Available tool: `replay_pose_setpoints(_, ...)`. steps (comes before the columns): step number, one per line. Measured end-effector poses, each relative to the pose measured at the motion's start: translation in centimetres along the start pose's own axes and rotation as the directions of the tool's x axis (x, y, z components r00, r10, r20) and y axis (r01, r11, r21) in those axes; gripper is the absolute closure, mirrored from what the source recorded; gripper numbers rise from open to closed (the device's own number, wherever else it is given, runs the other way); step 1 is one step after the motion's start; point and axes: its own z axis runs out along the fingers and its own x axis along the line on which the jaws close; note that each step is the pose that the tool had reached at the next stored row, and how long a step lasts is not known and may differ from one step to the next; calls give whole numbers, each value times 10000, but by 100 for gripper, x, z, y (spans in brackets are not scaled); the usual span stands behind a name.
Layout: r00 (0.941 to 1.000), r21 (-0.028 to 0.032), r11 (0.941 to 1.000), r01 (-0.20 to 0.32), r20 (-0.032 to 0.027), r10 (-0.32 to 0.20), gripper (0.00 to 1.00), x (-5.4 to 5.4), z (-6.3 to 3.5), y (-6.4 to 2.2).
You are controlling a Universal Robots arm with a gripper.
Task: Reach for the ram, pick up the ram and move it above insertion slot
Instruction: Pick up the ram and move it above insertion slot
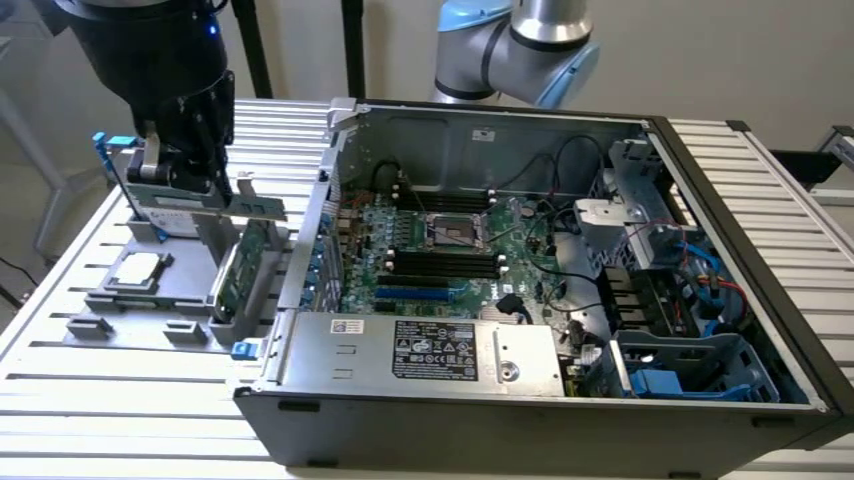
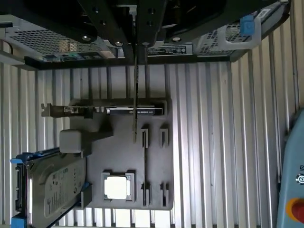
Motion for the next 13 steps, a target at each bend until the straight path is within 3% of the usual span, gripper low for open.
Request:
replay_pose_setpoints(7,9997,-12,10000,12,232,-12,87,-17,-44,-317)
replay_pose_setpoints(13,9993,-20,10000,20,374,-19,87,-31,-75,-589)
